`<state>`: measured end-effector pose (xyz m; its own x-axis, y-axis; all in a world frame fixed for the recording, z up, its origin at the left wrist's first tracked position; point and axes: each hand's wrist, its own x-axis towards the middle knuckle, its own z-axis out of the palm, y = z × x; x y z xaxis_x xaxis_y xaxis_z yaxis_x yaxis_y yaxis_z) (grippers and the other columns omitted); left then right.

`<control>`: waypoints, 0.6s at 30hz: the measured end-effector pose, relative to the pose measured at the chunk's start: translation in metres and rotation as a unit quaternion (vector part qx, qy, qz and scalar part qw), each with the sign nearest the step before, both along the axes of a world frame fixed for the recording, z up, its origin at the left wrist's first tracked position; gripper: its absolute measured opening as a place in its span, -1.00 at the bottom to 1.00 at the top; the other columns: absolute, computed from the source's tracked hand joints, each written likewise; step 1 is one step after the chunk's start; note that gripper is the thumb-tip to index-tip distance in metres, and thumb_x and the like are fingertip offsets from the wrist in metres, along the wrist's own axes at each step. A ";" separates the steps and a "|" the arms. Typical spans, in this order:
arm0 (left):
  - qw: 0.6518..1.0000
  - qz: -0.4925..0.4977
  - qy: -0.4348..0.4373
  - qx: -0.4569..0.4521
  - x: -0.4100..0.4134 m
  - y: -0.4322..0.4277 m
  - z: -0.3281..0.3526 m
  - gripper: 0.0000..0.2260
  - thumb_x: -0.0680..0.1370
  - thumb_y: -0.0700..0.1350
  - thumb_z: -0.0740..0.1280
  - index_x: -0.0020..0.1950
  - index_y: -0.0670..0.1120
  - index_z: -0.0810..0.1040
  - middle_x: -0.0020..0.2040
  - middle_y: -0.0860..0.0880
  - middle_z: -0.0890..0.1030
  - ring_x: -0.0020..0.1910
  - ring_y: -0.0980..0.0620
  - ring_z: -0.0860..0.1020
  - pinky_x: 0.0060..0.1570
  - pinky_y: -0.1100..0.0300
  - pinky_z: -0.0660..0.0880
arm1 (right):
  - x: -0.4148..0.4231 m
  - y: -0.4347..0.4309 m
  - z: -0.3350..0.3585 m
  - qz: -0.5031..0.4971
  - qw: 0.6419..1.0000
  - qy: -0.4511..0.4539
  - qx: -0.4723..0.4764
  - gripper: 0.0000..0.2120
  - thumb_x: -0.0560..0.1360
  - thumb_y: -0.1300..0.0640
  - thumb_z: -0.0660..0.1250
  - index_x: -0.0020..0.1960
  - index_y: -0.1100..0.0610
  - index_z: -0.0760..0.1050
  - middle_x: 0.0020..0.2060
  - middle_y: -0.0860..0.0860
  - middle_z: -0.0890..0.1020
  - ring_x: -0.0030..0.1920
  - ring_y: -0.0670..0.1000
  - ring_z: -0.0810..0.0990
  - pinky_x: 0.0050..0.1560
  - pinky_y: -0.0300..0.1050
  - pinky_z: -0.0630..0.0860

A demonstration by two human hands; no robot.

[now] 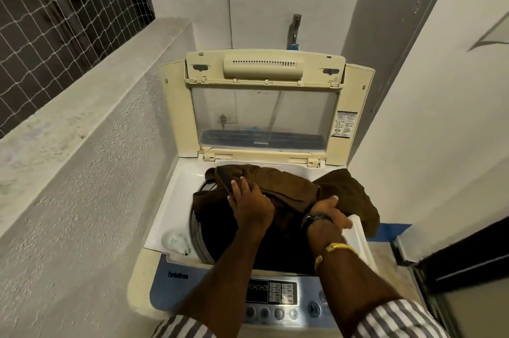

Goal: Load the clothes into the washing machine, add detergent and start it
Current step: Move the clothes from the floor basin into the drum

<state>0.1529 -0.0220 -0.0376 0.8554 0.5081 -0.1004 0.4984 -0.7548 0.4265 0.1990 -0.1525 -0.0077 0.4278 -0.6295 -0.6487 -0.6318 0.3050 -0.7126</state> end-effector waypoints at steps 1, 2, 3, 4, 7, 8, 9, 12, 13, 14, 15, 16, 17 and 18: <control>1.000 -0.002 -0.001 -0.004 0.000 0.001 0.000 -0.55 0.60 0.00 0.15 0.47 -0.08 0.37 0.61 -0.13 0.05 0.59 -0.22 -0.10 0.52 -0.24 0.02 | 0.003 -0.003 -0.004 0.019 1.000 0.008 -0.019 -0.39 0.63 -0.11 0.21 0.51 0.24 0.17 0.40 0.26 0.43 0.36 0.31 0.45 0.36 0.11 0.35; 1.000 -0.004 -0.001 -0.009 0.001 0.003 -0.001 -0.56 0.60 0.00 0.15 0.47 -0.08 0.38 0.61 -0.13 0.05 0.59 -0.21 -0.10 0.52 -0.23 0.02 | 0.006 -0.008 -0.009 0.048 0.998 0.006 -0.030 -0.44 0.66 -0.07 0.17 0.51 0.26 0.20 0.41 0.25 0.42 0.38 0.28 0.43 0.37 0.08 0.34; 1.000 -0.007 -0.001 -0.013 0.001 0.004 -0.001 -0.56 0.60 0.00 0.15 0.47 -0.08 0.39 0.61 -0.13 0.05 0.59 -0.21 -0.10 0.52 -0.23 0.01 | 0.009 -0.012 -0.012 0.077 0.997 -0.011 -0.021 -0.50 0.68 0.00 0.13 0.50 0.27 0.24 0.42 0.26 0.41 0.39 0.27 0.42 0.36 0.05 0.34; 1.000 -0.010 -0.003 -0.018 0.002 0.005 -0.002 -0.57 0.60 0.00 0.15 0.46 -0.08 0.40 0.61 -0.13 0.05 0.59 -0.21 -0.10 0.52 -0.22 0.01 | 0.011 -0.016 -0.013 0.112 0.993 -0.014 -0.022 -0.56 0.69 0.07 0.10 0.49 0.29 0.28 0.42 0.26 0.41 0.39 0.25 0.42 0.34 0.03 0.35; 0.999 -0.014 -0.007 -0.038 0.004 0.010 -0.003 -0.59 0.60 0.00 0.15 0.42 -0.08 0.43 0.61 -0.13 0.06 0.59 -0.21 -0.09 0.52 -0.22 0.02 | 0.009 -0.016 -0.010 0.143 0.986 -0.008 -0.088 -0.58 0.67 0.09 0.13 0.43 0.32 0.37 0.37 0.25 0.47 0.36 0.25 0.44 0.35 0.00 0.32; 0.999 -0.015 -0.007 -0.045 0.005 0.012 -0.003 -0.60 0.60 -0.01 0.15 0.41 -0.09 0.44 0.61 -0.13 0.06 0.59 -0.21 -0.08 0.52 -0.22 0.03 | 0.008 -0.013 -0.007 0.134 0.985 -0.011 -0.107 -0.56 0.66 0.05 0.15 0.41 0.32 0.39 0.36 0.26 0.48 0.35 0.26 0.44 0.35 0.01 0.31; 0.999 -0.016 -0.005 -0.050 0.007 0.013 -0.003 -0.60 0.60 -0.01 0.15 0.41 -0.10 0.44 0.61 -0.13 0.06 0.59 -0.21 -0.08 0.52 -0.22 0.04 | 0.007 -0.009 -0.005 0.136 0.983 -0.019 -0.121 -0.55 0.65 0.00 0.17 0.38 0.31 0.43 0.34 0.26 0.49 0.34 0.27 0.45 0.35 0.03 0.31; 0.998 -0.031 0.003 -0.046 0.007 0.016 -0.005 -0.60 0.60 0.00 0.14 0.39 -0.11 0.45 0.61 -0.14 0.06 0.59 -0.21 -0.08 0.52 -0.22 0.06 | 0.002 0.004 0.002 0.151 0.973 -0.021 -0.175 -0.60 0.55 -0.11 0.27 0.08 0.21 0.62 0.20 0.22 0.52 0.22 0.26 0.45 0.26 0.10 0.35; 0.998 -0.036 0.003 -0.042 0.007 0.018 -0.006 -0.60 0.60 0.00 0.14 0.38 -0.11 0.45 0.61 -0.14 0.06 0.59 -0.22 -0.08 0.51 -0.22 0.07 | 0.002 0.009 0.002 0.147 0.969 -0.031 -0.198 -0.65 0.49 -0.12 0.33 -0.06 0.18 0.63 0.16 0.18 0.50 0.19 0.25 0.45 0.25 0.13 0.34; 0.998 -0.039 0.001 -0.038 0.006 0.021 -0.008 -0.61 0.60 0.00 0.13 0.38 -0.11 0.46 0.61 -0.15 0.07 0.59 -0.22 -0.07 0.51 -0.22 0.07 | 0.001 0.016 0.002 0.151 0.962 -0.052 -0.223 -0.67 0.44 -0.11 0.38 -0.16 0.17 0.63 0.15 0.16 0.48 0.18 0.24 0.44 0.26 0.15 0.32; 0.999 -0.041 0.000 -0.035 0.006 0.023 -0.009 -0.61 0.60 0.00 0.13 0.37 -0.12 0.46 0.61 -0.15 0.07 0.59 -0.22 -0.07 0.51 -0.22 0.08 | 0.000 0.023 0.001 0.159 0.954 -0.089 -0.238 -0.70 0.42 -0.09 0.43 -0.21 0.17 0.62 0.15 0.16 0.47 0.19 0.24 0.44 0.29 0.16 0.30; 0.999 -0.040 0.000 -0.034 0.006 0.026 -0.010 -0.61 0.60 0.00 0.13 0.36 -0.12 0.46 0.61 -0.15 0.07 0.59 -0.22 -0.07 0.51 -0.22 0.09 | -0.002 0.031 -0.001 0.170 0.946 -0.136 -0.239 -0.74 0.40 -0.05 0.47 -0.26 0.15 0.59 0.14 0.16 0.50 0.18 0.24 0.45 0.30 0.17 0.31; 0.999 -0.040 0.001 -0.034 0.006 0.029 -0.011 -0.62 0.60 -0.01 0.13 0.36 -0.12 0.46 0.61 -0.15 0.07 0.59 -0.22 -0.07 0.51 -0.22 0.09 | -0.005 0.039 -0.003 0.185 0.937 -0.186 -0.230 -0.75 0.40 0.00 0.50 -0.31 0.11 0.52 0.07 0.16 0.55 0.12 0.23 0.50 0.29 0.15 0.37; 0.998 -0.041 0.004 -0.038 0.006 0.032 -0.012 -0.62 0.60 -0.01 0.14 0.36 -0.12 0.46 0.61 -0.15 0.07 0.59 -0.22 -0.07 0.51 -0.21 0.08 | -0.009 0.045 -0.004 0.200 0.925 -0.232 -0.226 -0.72 0.40 0.04 0.51 -0.34 0.07 0.44 -0.06 0.14 0.58 0.01 0.21 0.54 0.20 0.11 0.44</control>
<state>0.1590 0.0098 -0.0500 0.8930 0.4269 -0.1423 0.4394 -0.7594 0.4798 0.1901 -0.1075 -0.0119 0.8511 -0.5229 -0.0470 -0.2246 -0.2817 -0.9328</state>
